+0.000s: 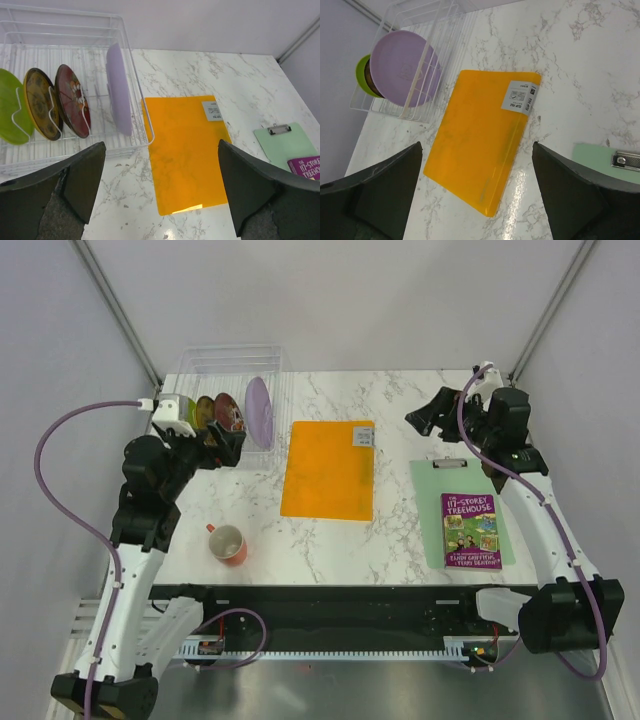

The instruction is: Unload the plates from the dish rack

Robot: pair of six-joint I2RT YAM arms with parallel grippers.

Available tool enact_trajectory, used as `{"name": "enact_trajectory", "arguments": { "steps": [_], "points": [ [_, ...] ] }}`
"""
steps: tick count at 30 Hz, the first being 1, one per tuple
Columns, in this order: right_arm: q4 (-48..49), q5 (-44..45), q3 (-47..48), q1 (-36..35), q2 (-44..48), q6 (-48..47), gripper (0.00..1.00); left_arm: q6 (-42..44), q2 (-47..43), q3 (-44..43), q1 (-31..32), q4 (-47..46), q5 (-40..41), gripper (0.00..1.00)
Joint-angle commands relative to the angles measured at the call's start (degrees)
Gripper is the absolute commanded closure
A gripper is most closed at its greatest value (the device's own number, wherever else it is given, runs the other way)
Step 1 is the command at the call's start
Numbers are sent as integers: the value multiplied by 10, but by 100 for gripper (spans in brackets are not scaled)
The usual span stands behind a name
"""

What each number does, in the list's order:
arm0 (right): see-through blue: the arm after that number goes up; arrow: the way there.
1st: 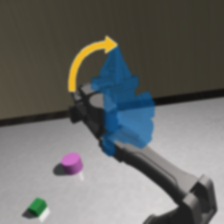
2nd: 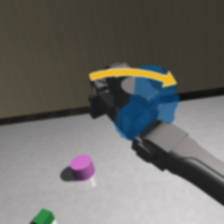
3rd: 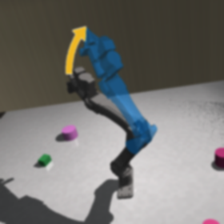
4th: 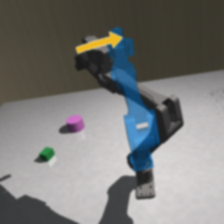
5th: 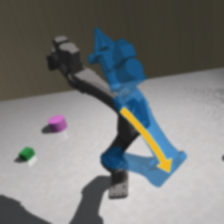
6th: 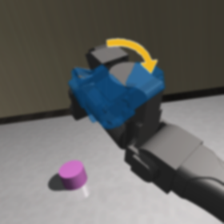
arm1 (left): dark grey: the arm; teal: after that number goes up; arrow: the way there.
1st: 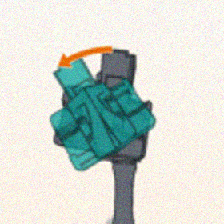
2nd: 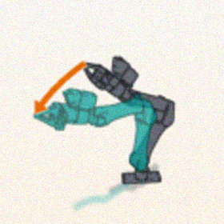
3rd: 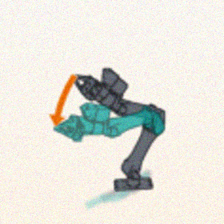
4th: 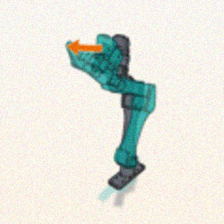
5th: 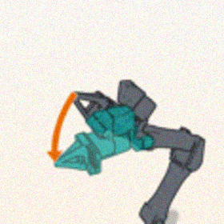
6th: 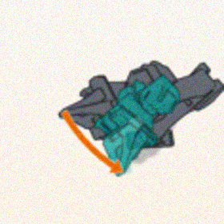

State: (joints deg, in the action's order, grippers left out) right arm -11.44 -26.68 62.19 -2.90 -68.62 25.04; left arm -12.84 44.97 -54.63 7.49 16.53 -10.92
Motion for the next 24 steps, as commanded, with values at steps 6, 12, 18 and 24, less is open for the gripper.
{"name": "enact_trajectory", "arguments": {
  "steps": [6,12,18,24],
  "points": [
    [-63,196,79,0,-26,-53,2,-45,93,-99,0,-11,34,0],
    [-94,202,123,9,-114,-45,2,-26,305,-262,7,-4,-7,13],
    [-96,218,131,9,-161,-74,2,22,435,-362,39,-18,138,11],
    [-96,223,143,9,-212,-83,2,64,542,-400,76,-18,300,13]
  ]
}}
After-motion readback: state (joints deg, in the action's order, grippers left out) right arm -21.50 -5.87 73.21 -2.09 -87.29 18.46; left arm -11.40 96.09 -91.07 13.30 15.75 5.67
